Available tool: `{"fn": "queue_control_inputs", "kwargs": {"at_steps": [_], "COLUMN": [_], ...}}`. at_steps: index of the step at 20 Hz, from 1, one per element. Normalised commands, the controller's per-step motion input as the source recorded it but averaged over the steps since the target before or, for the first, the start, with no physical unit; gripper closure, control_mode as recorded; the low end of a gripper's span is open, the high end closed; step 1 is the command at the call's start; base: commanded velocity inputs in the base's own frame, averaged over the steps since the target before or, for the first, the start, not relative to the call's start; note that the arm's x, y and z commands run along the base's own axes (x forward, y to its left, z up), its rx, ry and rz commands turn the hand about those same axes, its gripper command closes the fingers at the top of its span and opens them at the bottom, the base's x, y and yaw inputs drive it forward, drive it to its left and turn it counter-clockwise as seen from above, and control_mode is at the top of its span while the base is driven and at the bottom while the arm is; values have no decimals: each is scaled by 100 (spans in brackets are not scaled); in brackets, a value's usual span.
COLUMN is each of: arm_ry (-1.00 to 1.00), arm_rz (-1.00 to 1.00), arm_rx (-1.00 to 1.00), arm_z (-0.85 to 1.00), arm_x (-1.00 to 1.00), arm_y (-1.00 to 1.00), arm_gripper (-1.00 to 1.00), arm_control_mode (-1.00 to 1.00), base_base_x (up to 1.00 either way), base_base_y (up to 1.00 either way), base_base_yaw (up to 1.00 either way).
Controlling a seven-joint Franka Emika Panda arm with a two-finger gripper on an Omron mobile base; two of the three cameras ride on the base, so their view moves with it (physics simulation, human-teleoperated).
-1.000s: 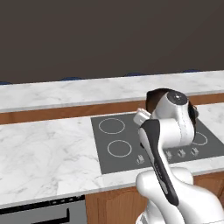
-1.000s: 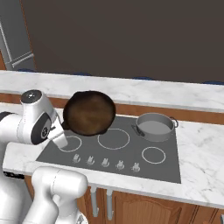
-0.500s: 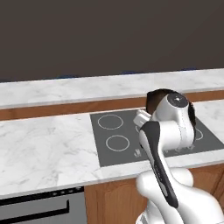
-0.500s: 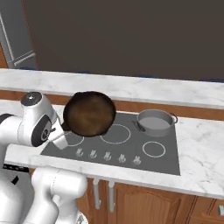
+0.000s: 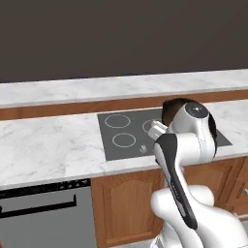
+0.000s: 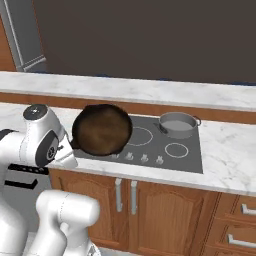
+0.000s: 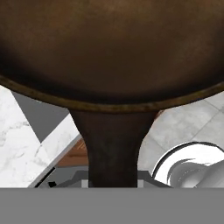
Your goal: Move the pot and pan from the stove into the sink.
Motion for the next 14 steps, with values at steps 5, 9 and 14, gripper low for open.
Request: {"fn": "queue_control_inputs", "kwargs": {"at_steps": [5,9,14], "arm_ry": [0,0,0], "arm_rz": [0,0,0], "arm_rx": [0,0,0], "arm_z": [0,0,0], "arm_x": [0,0,0], "arm_y": [0,0,0], "arm_gripper": [100,100,100], "arm_control_mode": [100,100,100], "base_base_x": [-49,-16,-3], "base_base_y": [-4,-27,-21], "base_base_yaw": [-2,-30,-42]}}
